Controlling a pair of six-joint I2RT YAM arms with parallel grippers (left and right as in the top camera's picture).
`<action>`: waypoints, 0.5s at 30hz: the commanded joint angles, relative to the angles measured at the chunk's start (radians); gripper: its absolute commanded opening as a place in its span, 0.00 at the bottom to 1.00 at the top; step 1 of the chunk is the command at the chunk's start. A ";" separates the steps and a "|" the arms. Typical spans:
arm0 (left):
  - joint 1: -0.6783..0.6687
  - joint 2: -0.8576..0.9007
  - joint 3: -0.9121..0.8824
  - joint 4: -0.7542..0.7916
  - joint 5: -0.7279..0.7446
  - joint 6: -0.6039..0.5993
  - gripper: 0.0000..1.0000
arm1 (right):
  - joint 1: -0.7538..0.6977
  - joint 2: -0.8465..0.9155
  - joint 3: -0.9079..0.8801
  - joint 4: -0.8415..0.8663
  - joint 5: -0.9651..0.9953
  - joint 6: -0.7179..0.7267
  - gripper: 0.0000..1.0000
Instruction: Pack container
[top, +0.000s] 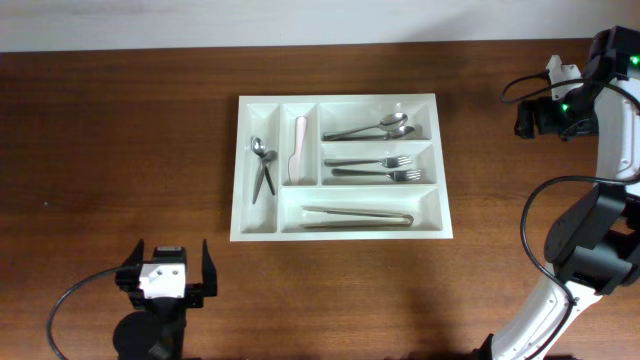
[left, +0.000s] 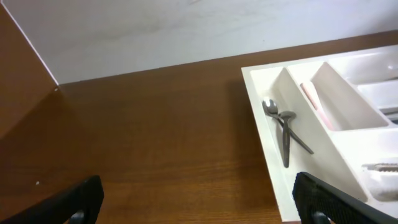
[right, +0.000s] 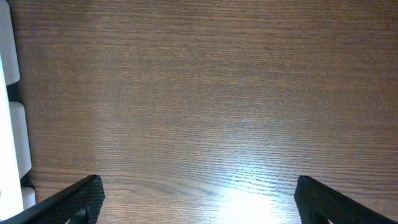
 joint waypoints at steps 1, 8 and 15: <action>0.005 -0.013 -0.046 0.028 0.026 0.043 0.99 | -0.002 0.007 -0.003 0.001 -0.008 -0.010 0.98; 0.005 -0.013 -0.175 0.229 0.045 0.025 0.99 | -0.002 0.007 -0.003 0.001 -0.008 -0.010 0.99; 0.005 -0.013 -0.223 0.332 0.046 -0.002 0.99 | -0.002 0.007 -0.003 0.001 -0.008 -0.010 0.99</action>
